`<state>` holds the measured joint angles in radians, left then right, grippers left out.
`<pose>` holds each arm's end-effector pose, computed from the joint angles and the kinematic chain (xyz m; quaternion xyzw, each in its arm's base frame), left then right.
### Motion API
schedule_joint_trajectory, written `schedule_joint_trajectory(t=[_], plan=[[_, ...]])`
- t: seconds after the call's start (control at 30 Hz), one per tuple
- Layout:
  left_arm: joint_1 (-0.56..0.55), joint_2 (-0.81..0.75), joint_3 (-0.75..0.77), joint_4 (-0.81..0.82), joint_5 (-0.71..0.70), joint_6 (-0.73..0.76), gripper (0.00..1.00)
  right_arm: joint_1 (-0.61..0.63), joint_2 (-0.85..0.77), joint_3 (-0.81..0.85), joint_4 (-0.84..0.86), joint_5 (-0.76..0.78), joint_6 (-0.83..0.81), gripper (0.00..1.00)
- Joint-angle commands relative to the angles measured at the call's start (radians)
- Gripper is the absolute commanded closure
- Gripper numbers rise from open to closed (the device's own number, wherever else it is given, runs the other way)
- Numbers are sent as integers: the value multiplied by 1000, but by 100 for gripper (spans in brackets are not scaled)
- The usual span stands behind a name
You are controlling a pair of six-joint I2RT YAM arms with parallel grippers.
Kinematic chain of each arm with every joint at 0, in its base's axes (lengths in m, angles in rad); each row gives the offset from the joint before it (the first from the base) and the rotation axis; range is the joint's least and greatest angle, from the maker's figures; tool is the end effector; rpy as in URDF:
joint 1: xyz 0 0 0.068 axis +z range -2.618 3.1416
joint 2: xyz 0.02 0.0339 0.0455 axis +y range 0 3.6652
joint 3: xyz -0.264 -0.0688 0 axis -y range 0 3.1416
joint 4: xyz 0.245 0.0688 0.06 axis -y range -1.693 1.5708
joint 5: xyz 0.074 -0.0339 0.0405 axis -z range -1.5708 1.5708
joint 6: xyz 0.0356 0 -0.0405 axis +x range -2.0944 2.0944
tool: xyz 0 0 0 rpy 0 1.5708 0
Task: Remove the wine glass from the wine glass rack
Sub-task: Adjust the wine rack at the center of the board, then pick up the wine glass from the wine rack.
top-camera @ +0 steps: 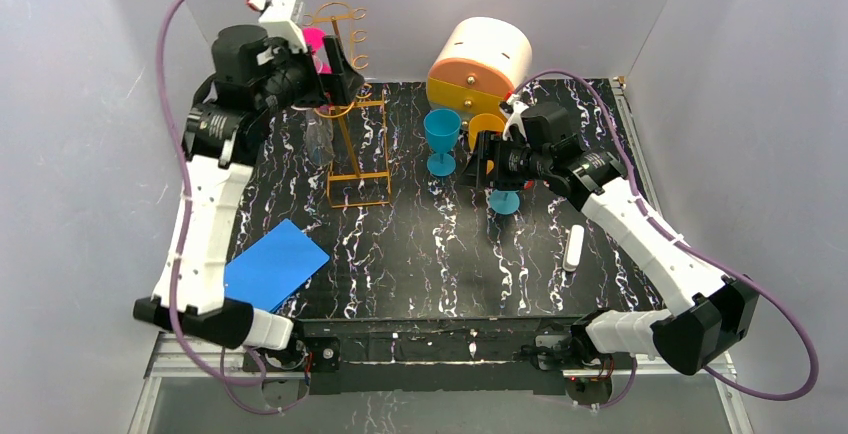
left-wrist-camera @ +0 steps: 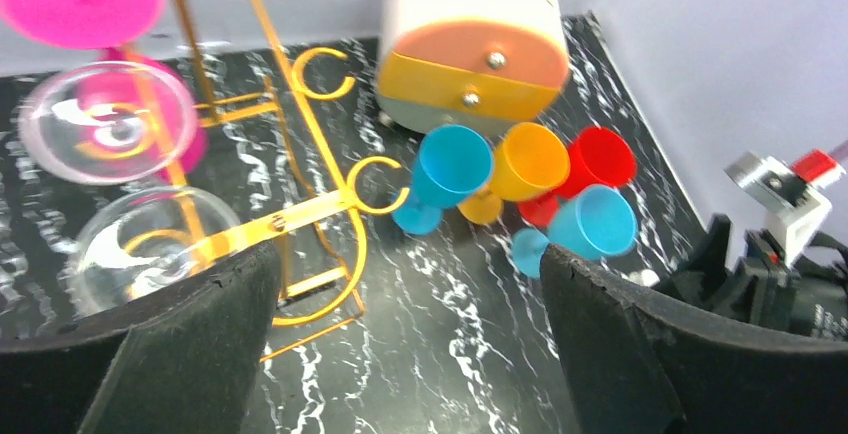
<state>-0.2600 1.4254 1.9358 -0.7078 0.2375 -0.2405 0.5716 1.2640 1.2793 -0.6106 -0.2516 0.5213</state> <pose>0.2614 -0.0782 0.5255 0.0826 0.7671 -0.2447 0.5872 0.2258 0.1558 0.3681 -0.0808 0.8747 0.3363 0.3396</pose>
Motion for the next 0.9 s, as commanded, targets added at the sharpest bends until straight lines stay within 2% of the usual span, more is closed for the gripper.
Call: schedule_joint_trajectory(t=[0.0,0.1,0.2,0.3,0.43,0.53,0.6,0.73,0.87], plan=[[-3,-130,-68,77,-310,-10,2,0,-16,35,37,16,11,24],[-2,-176,-144,67,-539,-17,2,0,-33,22,56,33,19,24],[18,-134,-108,-36,-617,20,2,0,-45,17,68,45,26,24],[106,-56,-17,-148,-519,26,2,0,-53,15,67,50,26,24],[196,-59,-49,-89,-342,-13,2,0,-56,17,52,55,23,23],[231,-47,-90,-74,-274,-38,3,0,-59,17,44,55,22,23],[251,-64,-137,-38,-247,-51,7,0,-62,16,42,54,19,23],[313,-83,-201,39,-92,-87,17,-1,-62,8,42,53,18,23],[330,-42,-206,36,-15,-95,30,0,-51,16,35,42,22,23]])
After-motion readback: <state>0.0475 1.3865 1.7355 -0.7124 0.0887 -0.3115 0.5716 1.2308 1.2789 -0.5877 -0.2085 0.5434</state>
